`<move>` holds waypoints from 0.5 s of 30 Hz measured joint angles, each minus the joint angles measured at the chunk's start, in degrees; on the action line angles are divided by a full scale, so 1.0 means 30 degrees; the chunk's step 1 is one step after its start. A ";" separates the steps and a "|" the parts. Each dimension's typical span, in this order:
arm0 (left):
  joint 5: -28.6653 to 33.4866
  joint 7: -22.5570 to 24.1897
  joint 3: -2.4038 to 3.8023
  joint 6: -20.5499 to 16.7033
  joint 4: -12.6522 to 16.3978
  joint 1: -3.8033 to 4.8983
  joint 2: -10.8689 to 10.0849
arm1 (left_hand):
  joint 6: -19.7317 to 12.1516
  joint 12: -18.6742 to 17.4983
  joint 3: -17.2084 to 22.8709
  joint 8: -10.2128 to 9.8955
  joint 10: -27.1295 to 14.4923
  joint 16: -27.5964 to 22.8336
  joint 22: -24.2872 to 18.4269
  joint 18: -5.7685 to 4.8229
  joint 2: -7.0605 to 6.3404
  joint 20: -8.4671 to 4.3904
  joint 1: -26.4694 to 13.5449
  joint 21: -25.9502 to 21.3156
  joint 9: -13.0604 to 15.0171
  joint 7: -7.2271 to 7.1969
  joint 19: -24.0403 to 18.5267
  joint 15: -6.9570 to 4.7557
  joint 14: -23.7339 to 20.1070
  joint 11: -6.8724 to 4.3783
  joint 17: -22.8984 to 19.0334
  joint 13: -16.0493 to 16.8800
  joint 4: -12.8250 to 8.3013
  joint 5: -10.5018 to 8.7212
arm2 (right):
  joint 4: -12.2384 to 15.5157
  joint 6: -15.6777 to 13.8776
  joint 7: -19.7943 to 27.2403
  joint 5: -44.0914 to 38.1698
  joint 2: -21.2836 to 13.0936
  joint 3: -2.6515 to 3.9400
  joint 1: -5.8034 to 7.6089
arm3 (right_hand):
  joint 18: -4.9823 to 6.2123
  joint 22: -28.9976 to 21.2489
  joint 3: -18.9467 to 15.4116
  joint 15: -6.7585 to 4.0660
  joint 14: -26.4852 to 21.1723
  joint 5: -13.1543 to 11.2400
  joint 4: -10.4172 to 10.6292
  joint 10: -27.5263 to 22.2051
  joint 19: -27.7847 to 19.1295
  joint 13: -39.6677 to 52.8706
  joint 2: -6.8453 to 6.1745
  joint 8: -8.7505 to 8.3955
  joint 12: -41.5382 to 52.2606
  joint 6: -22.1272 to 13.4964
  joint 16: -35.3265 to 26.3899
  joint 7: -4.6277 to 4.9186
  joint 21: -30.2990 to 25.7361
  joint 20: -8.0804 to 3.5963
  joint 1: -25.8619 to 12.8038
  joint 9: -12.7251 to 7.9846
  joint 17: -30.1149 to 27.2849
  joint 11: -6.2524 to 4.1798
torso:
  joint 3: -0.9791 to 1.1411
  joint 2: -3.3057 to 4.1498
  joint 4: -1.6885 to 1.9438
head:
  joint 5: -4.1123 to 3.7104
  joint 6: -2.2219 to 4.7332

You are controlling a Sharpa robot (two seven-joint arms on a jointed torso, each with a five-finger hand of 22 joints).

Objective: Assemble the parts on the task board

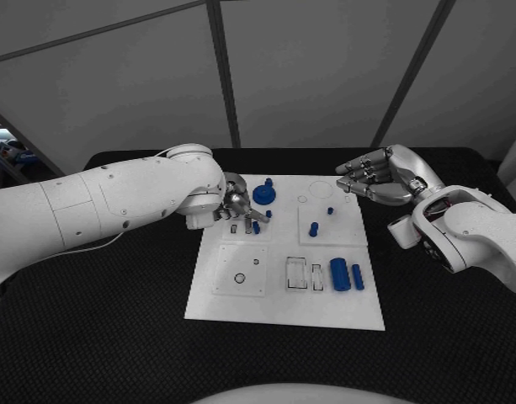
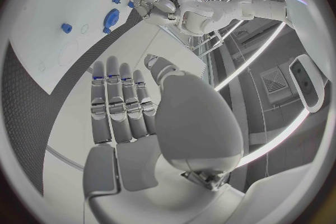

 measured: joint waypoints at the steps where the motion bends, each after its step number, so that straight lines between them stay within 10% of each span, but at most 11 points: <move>1: -0.0001 0.0000 0.0000 0.0000 -0.0005 0.0000 0.0016 | -0.0001 0.0000 0.0069 -0.0001 0.0000 0.0000 0.0009 0.0002 0.0001 0.0000 0.0078 0.0000 0.0053 0.0000 0.0000 0.0000 0.0000 0.0000 0.0000 0.0001 -0.0029 0.0000 | -0.0008 0.0001 -0.0005 0.0000 0.0015 0.0000 0.0000 | -0.0002 0.0000 0.0000 0.0000 0.0000 0.0000 0.0000 0.0000 0.0000 0.0000 0.0000 0.0000 0.0000 0.0000 0.0000 0.0000 0.0000 0.0000 0.0000 -0.0001 -0.0006 0.0000 | 0.0000 0.0000 0.0000 | 0.0007 -0.0016; 15: -0.0009 0.0004 0.0000 0.0051 -0.0014 0.0003 0.0110 | -0.0137 0.0000 0.0692 -0.0001 -0.0001 0.0000 0.0057 0.0003 -0.0009 0.0001 0.1000 0.0000 0.0446 -0.0001 -0.0001 0.0001 -0.0001 0.0002 -0.0002 -0.0029 -0.0545 0.0000 | -0.0129 0.0006 -0.0065 0.0005 0.0132 -0.0001 -0.0001 | -0.0001 -0.0047 0.0053 0.0070 -0.0069 0.0169 -0.0052 0.0001 -0.0069 0.0001 -0.0001 0.0001 0.0000 0.0000 0.0001 0.0000 -0.0149 0.0069 0.0002 0.0000 -0.0024 0.0000 | 0.0007 0.0000 0.0000 | -0.0026 -0.0159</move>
